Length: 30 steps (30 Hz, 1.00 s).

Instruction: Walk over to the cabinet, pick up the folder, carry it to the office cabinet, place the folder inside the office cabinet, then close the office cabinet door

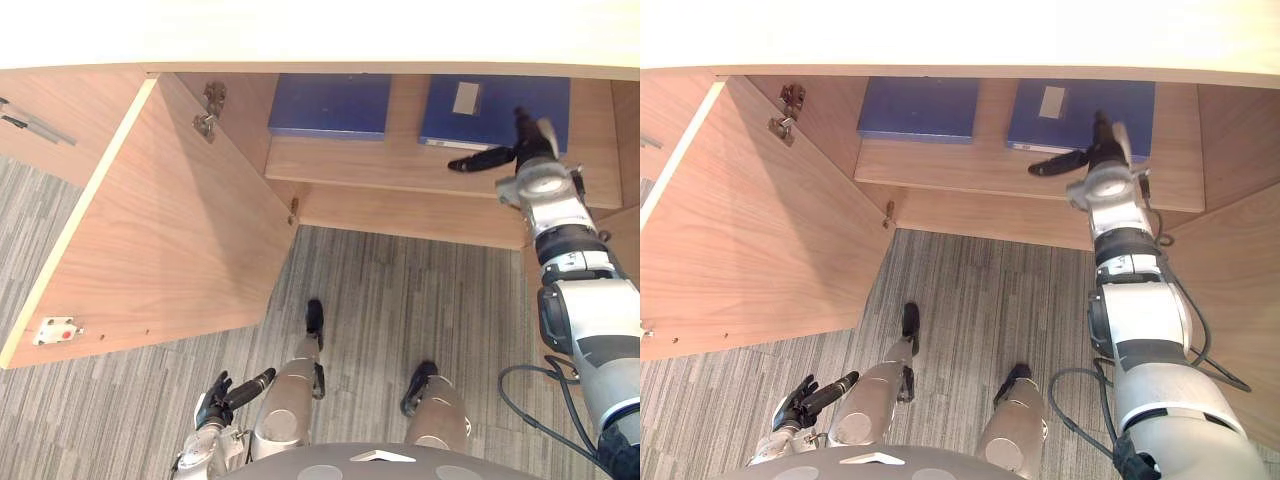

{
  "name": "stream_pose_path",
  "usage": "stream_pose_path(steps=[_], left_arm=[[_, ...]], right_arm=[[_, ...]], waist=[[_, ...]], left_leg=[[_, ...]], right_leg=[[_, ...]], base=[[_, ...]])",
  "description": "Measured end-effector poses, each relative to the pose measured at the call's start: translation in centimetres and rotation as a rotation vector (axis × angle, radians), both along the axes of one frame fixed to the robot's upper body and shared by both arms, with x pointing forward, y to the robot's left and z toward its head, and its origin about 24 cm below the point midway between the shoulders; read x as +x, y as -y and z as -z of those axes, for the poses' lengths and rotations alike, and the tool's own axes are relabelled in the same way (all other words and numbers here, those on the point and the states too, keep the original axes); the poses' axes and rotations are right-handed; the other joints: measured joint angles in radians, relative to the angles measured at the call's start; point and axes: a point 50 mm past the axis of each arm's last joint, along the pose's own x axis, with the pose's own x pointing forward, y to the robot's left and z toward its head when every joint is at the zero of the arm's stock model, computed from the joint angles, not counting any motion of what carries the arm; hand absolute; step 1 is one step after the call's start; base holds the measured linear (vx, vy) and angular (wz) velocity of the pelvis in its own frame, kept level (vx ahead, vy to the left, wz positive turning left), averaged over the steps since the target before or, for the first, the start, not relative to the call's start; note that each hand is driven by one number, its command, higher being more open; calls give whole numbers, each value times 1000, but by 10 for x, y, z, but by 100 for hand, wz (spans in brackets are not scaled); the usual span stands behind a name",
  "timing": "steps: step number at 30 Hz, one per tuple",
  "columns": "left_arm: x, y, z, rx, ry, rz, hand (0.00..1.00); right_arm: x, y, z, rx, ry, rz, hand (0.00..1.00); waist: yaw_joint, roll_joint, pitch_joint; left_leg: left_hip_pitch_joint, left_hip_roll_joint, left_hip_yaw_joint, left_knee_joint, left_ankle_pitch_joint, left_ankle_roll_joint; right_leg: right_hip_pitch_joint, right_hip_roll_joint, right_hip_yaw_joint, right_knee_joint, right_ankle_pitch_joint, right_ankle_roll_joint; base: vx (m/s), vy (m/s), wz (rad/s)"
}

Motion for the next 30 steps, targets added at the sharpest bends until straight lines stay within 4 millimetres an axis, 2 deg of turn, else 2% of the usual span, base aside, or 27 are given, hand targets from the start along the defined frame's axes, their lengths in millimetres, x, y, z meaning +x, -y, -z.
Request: stream_pose_path(steps=[2, 4, 7, 8, 10, 12, 14, 15, 16, 19, 20, 21, 22, 23, 24, 26, 27, 29, 30], left_arm=[[-1, 1, 1, 2, -5, -7, 100], [1, 0, 1, 9, -7, -14, 100], [13, 4, 0, 0, 2, -1, 100], [15, 4, 0, -4, 5, 4, 100], [22, 5, -2, 0, 21, 16, 100], [23, 5, -2, 7, 21, 31, 100], [23, 5, -2, 21, 11, 52, 100], [23, 4, -1, 20, 4, 54, 100], [22, 3, 0, 33, -11, 74, 100], [17, -5, 1, 79, -44, 139, 100], [11, -4, 1, 89, -43, 177, 100], [4, -1, 1, 75, -32, 197, 100], [2, 1, 1, 67, -25, 203, 100], [3, 1, 1, 58, -25, 215, 100], [3, 0, 2, 61, -31, 220, 100], [3, -7, 3, 84, -57, 250, 100], [4, -8, 4, 101, -79, 278, 100], [5, -9, 4, 107, -88, 280, 100], [2, -12, 6, 123, -120, 302, 100]], right_arm=[[1, -4, 1, 6, 6, -3, 100], [3, -14, 13, 29, -18, -29, 100], [1, -42, 63, 107, -132, -90, 100], [-1, -46, 73, 123, -158, -99, 100], [-12, -57, 107, 185, -231, -116, 100], [-22, -53, 129, 224, -275, -93, 100], [-44, -39, 161, 288, -339, -22, 100], [-50, -35, 169, 299, -356, -6, 100], [-63, -32, 184, 317, -395, 19, 100], [-85, -35, 215, 359, -479, 40, 100], [-95, -35, 227, 368, -517, 52, 100], [-108, -33, 239, 373, -552, 67, 100], [-114, -32, 244, 375, -565, 71, 100], [-127, -39, 258, 394, -598, 70, 100], [-133, -42, 264, 405, -615, 70, 100], [-154, -53, 285, 445, -686, 70, 100], [-177, -62, 302, 493, -751, 80, 100], [-190, -70, 312, 528, -784, 88, 100], [-203, -79, 321, 569, -820, 101, 100]], waist=[[-3, 0, 0], [-6, 0, 0], [-3, -2, 1], [-1, -2, 1], [-2, -3, 0], [-3, -5, -1], [-5, -8, -2], [-6, -10, -2], [-13, -18, -6], [-18, -39, -12], [-14, -40, -14], [2, -33, -38], [7, -25, -51], [3, -23, -70], [-4, -31, -77], [-25, -61, -103], [-32, -87, -117], [-32, -96, -132], [-34, -102, -142]], left_leg=[[0, 7, -1, -1, 0, -1], [2, 22, -1, -1, 0, -4], [38, 60, 0, 0, -8, -17], [48, 66, 1, 0, -10, -19], [77, 75, 3, 3, -15, -26], [93, 81, 2, 3, -17, -28], [117, 87, 0, 3, -21, -33], [125, 87, 0, 4, -23, -35], [133, 87, 0, 15, -30, -39], [124, 93, -21, 144, -118, -44], [116, 93, -80, 240, -192, -56], [94, 88, -179, 344, -284, -79], [83, 84, -227, 392, -328, -87], [70, 63, -291, 463, -402, -99], [71, 48, -313, 473, -415, -98], [75, 18, -335, 472, -433, -89], [89, 9, -306, 469, -441, -80], [99, 10, -282, 469, -449, -74], [122, 9, -262, 455, -459, -61]], right_leg=[[5, 11, -1, -11, 2, -2], [17, 30, -6, -34, 12, -8], [79, 80, -12, -98, 33, -20], [91, 85, -13, -108, 37, -22], [133, 105, -14, -141, 47, -25], [158, 118, -16, -162, 55, -26], [201, 135, -20, -202, 78, -23], [212, 137, -19, -210, 83, -22], [231, 140, -16, -229, 94, -21], [276, 152, 20, -280, 128, -20], [294, 159, 50, -305, 140, -17], [298, 174, 89, -329, 152, -17], [299, 187, 109, -345, 159, -21], [315, 205, 157, -386, 177, -14], [319, 207, 175, -401, 182, -15], [320, 221, 262, -445, 192, -24], [325, 219, 322, -471, 216, -30], [327, 217, 352, -489, 230, -32], [329, 216, 386, -508, 242, -46]], base=[[-4, -56, -3], [13, -65, -10], [41, -92, -14], [42, -81, -14], [21, -55, -12], [2, -53, -3], [4, -39, -2], [-7, -7, -5], [-24, 7, -14], [-45, 20, -34], [-110, 56, -77], [-151, 128, -91], [-131, 229, -98], [-86, 209, -66], [-32, 193, -56], [0, 119, -34], [22, 97, -40], [34, 74, -55], [46, 50, -60]])
